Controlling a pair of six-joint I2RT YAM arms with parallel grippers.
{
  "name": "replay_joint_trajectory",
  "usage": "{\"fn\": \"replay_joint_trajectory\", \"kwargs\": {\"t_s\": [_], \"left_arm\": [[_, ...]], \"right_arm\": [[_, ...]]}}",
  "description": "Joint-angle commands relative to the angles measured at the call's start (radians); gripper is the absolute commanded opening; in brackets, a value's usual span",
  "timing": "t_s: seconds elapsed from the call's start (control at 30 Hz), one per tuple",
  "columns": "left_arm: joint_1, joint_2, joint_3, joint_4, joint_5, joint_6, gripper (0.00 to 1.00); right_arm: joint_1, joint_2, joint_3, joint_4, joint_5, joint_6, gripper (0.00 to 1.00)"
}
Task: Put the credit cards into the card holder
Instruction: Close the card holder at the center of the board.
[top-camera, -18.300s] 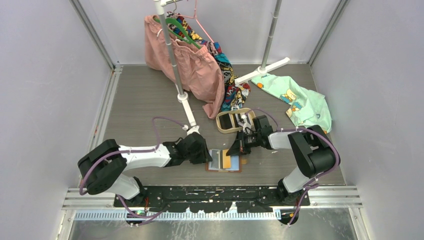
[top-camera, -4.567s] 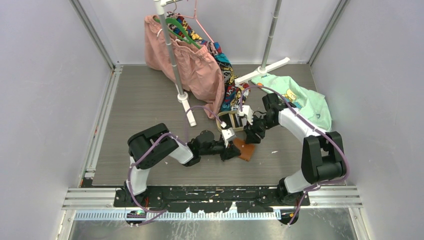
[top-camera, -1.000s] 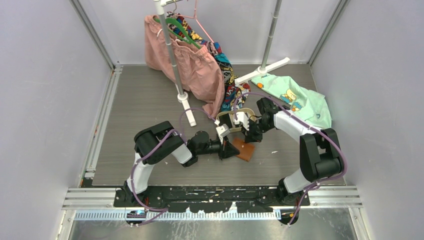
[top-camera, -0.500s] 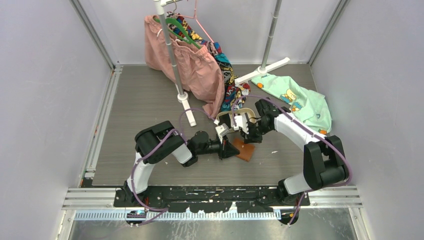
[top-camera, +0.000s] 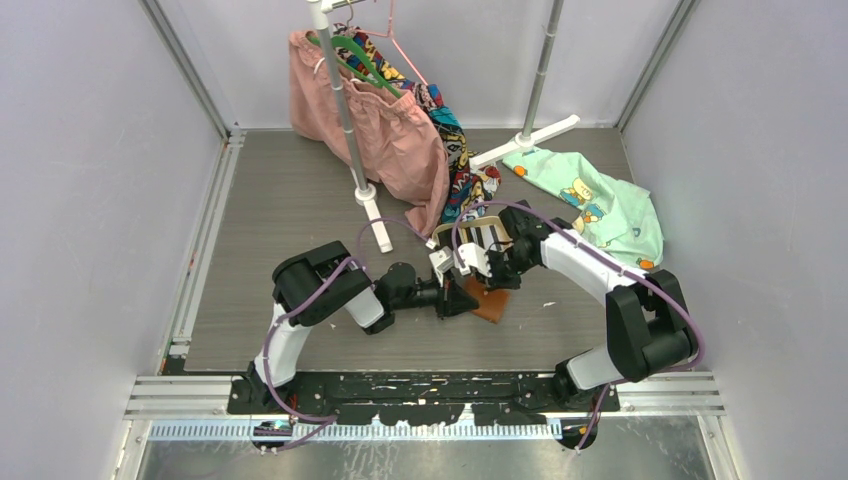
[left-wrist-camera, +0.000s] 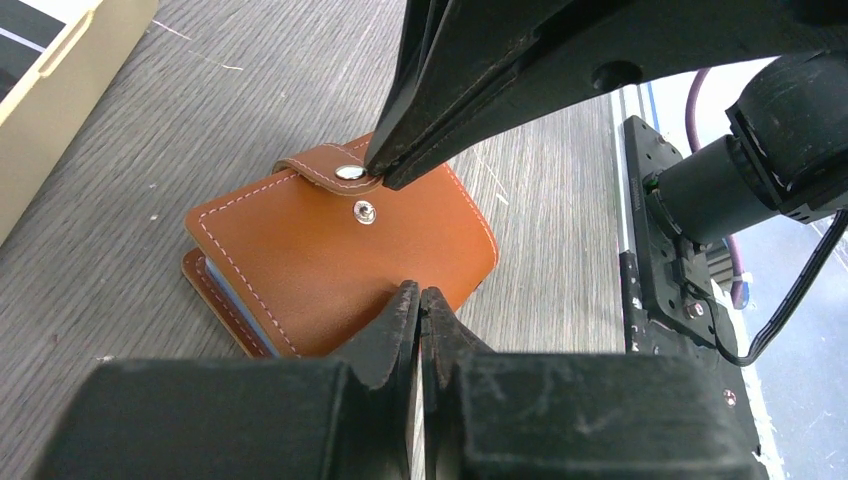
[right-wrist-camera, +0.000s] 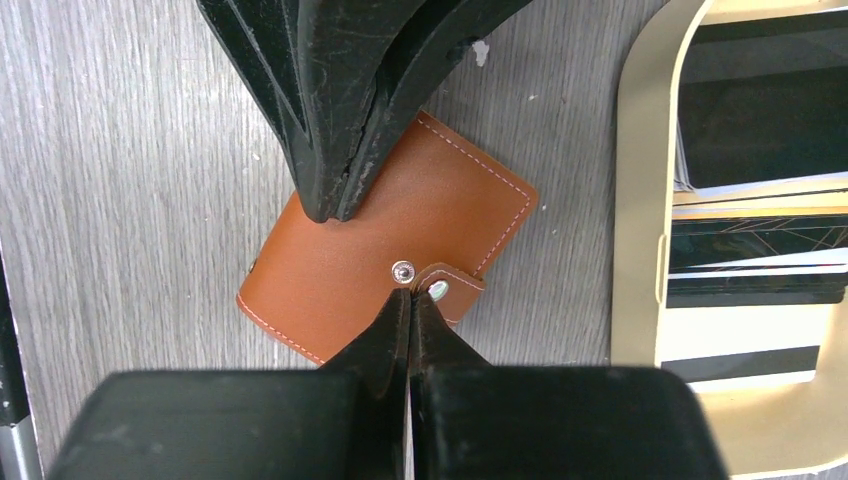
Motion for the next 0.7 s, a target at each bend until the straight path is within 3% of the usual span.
{"fn": "replay_joint_trajectory", "kwargs": {"t_s": [0.0,0.17,0.3,0.67], "left_arm": [[0.005,0.016,-0.003,0.010,-0.004,0.014,0.04],[0.004,0.020,-0.013,0.032,-0.011,0.014,0.04],[0.004,0.028,-0.040,0.094,-0.022,0.034,0.04],[0.004,0.051,-0.041,0.128,-0.022,0.025,0.03]], "right_arm": [[0.051,0.003,-0.022,-0.029,0.047,-0.055,0.01],[0.053,-0.002,-0.016,-0.049,0.034,-0.061,0.01],[-0.015,-0.017,0.013,-0.064,-0.054,-0.030,0.01],[-0.013,-0.030,-0.014,-0.055,-0.056,-0.056,0.01]]}}
